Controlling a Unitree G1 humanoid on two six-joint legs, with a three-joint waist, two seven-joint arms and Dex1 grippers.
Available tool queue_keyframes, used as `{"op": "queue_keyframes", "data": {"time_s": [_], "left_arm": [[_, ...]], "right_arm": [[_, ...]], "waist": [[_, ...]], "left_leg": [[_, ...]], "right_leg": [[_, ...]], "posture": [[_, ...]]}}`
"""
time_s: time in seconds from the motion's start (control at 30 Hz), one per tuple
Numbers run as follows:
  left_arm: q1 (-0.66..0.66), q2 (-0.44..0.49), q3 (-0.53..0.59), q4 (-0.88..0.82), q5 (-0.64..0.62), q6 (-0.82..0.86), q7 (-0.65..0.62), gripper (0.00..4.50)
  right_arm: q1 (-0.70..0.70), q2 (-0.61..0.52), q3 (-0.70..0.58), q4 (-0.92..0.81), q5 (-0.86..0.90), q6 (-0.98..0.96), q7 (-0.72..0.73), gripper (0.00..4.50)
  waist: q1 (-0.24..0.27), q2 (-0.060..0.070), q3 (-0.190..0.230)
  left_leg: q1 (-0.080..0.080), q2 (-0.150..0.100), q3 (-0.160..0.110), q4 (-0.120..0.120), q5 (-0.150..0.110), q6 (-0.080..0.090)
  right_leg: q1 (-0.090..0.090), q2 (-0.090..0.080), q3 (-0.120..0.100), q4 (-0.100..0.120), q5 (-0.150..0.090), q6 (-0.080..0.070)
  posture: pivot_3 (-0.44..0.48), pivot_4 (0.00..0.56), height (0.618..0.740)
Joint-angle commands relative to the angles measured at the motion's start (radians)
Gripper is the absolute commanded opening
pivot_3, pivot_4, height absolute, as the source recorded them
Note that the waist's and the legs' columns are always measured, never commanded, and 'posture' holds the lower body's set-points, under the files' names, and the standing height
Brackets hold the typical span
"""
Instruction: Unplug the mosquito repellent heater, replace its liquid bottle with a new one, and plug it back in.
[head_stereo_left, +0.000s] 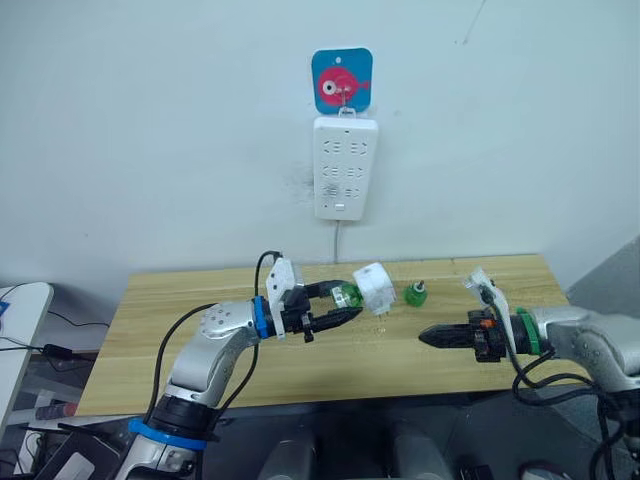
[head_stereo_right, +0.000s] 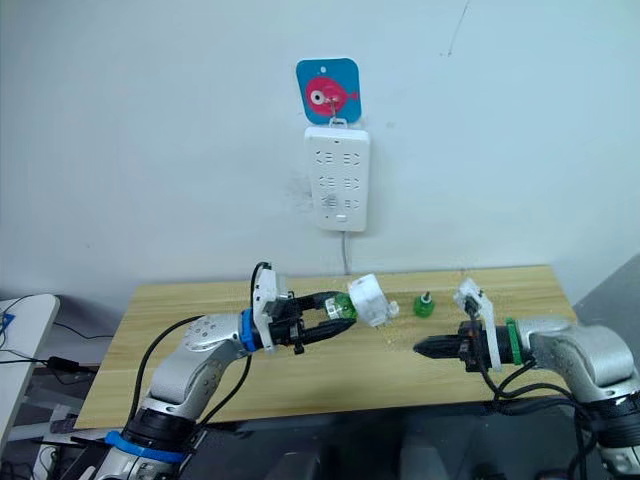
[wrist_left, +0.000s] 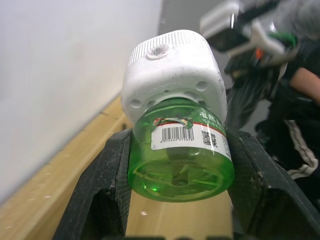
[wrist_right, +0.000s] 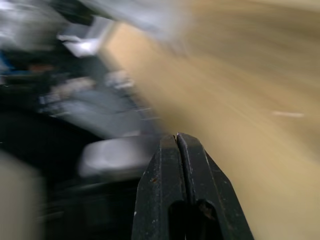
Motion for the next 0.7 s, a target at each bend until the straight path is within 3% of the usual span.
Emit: {"op": "queue_keyframes", "data": {"time_s": [0.03, 0.13, 0.4, 0.43, 0.7], "left_arm": [[0.022, 0.006, 0.046, -0.013, 0.013, -0.041, 0.039, 2.23], [0.062, 0.01, 0.058, -0.021, 0.042, -0.066, 0.073, 2.23], [0.121, 0.021, 0.078, -0.056, 0.044, -0.074, 0.104, 2.23], [0.123, 0.024, 0.078, -0.057, 0.045, -0.075, 0.102, 2.23], [0.13, 0.041, 0.088, -0.055, 0.041, -0.079, 0.094, 2.23]], "right_arm": [[0.025, 0.043, -0.074, 0.017, -0.068, -0.157, -0.077, 0.39], [0.075, 0.086, -0.097, -0.037, -0.054, -0.183, -0.097, 1.25], [0.104, 0.102, -0.091, -0.077, -0.054, -0.188, -0.094, 4.24], [0.103, 0.099, -0.086, -0.077, -0.054, -0.187, -0.087, 4.46], [0.071, 0.101, -0.082, -0.066, -0.052, -0.184, -0.076, 4.46]], "waist": [[-0.001, 0.001, 0.0], [-0.003, 0.001, -0.001], [0.0, 0.001, -0.002], [0.0, 0.001, -0.002], [0.0, 0.001, -0.002]], "left_leg": [[0.0, 0.0, 0.0, 0.0, 0.0, 0.0], [0.0, 0.001, 0.0, -0.001, 0.0, 0.0], [0.001, 0.0, 0.0, 0.0, 0.0, 0.0], [0.001, 0.001, -0.001, -0.001, 0.0, 0.0], [0.001, 0.001, -0.001, -0.001, 0.0, 0.0]], "right_leg": [[0.0, 0.0, 0.0, 0.0, 0.0, 0.0], [0.0, 0.0, 0.0, 0.0, 0.0, 0.0], [0.001, 0.0, 0.0, 0.0, 0.0, 0.0], [0.001, 0.0, 0.0, 0.0, 0.0, 0.0], [0.001, 0.0, 0.0, 0.0, 0.0, 0.0]], "posture": [[-0.005, 0.108, 0.74], [-0.005, 0.108, 0.74], [0.023, 0.115, 0.74], [0.023, 0.115, 0.74], [0.033, 0.117, 0.74]]}}
